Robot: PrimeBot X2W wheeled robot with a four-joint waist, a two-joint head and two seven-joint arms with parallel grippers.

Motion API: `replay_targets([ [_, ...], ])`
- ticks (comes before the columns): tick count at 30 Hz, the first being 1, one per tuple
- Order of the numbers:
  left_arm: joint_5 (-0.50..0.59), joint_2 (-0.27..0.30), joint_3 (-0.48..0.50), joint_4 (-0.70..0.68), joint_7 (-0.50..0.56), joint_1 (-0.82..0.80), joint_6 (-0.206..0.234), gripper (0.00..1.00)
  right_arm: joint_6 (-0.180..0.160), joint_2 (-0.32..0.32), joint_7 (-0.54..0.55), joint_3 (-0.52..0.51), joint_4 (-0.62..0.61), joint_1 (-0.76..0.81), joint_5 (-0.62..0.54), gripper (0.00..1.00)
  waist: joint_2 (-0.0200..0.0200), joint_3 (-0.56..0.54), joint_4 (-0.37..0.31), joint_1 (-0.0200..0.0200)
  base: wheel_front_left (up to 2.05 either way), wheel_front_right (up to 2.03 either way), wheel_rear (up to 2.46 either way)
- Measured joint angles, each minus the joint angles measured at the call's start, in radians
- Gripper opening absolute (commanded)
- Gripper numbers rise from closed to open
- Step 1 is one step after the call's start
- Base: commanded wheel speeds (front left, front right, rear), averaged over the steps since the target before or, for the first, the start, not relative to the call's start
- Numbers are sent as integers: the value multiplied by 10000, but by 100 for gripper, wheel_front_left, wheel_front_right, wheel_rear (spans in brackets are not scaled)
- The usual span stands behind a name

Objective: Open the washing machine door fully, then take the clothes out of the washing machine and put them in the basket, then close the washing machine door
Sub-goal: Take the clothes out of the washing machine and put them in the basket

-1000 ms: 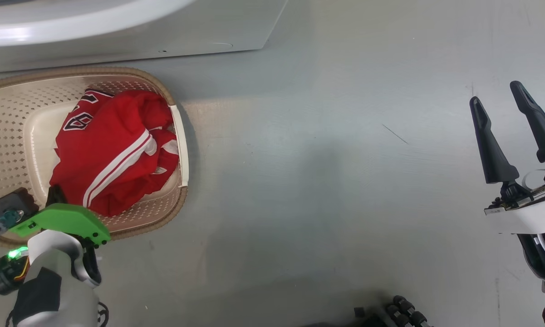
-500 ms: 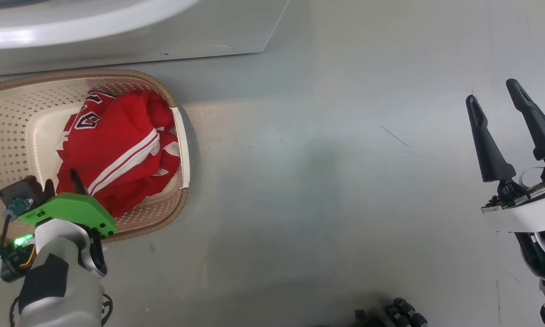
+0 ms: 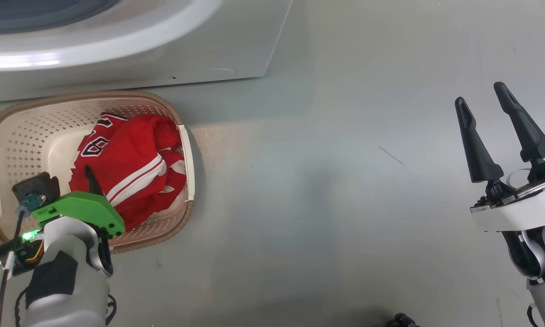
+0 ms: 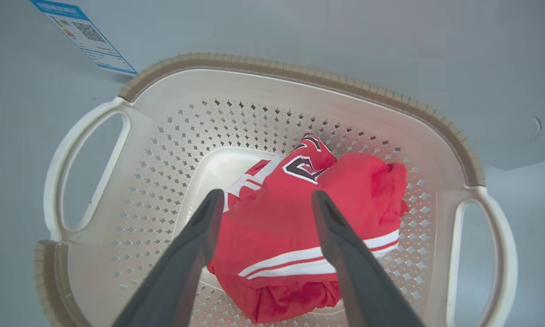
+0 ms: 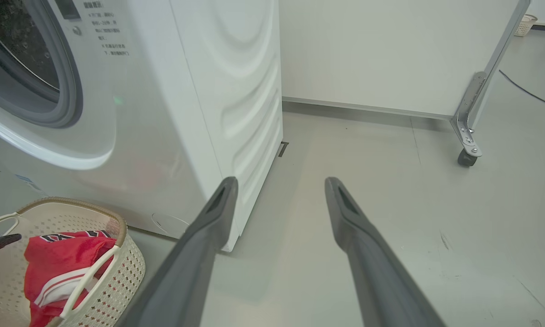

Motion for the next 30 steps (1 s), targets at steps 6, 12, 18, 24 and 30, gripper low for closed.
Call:
replay_targets([
  [6, 146, -6, -320, -545, 0, 1, -224, 100, 0, 180, 0, -10, 153, -16, -12, 100, 0, -587, 72, 0, 0, 0, 0],
  [12, 554, -10, -685, -1237, 0, 39, -497, 100, 0, 336, 0, -48, 295, -7, -21, 100, 0, -1136, 171, 0, 0, 0, 0],
  [18, 1009, -13, -1193, -1992, -2, 319, -759, 100, 0, 525, 0, -209, 508, 186, -35, 100, 0, -1845, 326, 0, 0, 0, 0],
  [24, 1310, -15, -1739, -2945, -19, 644, -1037, 100, 0, 648, 0, -387, 665, 514, -117, 100, 0, -2562, 535, 0, 0, 0, 0],
  [30, 1348, -15, -2148, -3783, -29, 1209, -1241, 100, 0, 786, 0, -512, 782, 863, -205, 100, 0, -3235, 802, 0, 0, 0, 0],
])
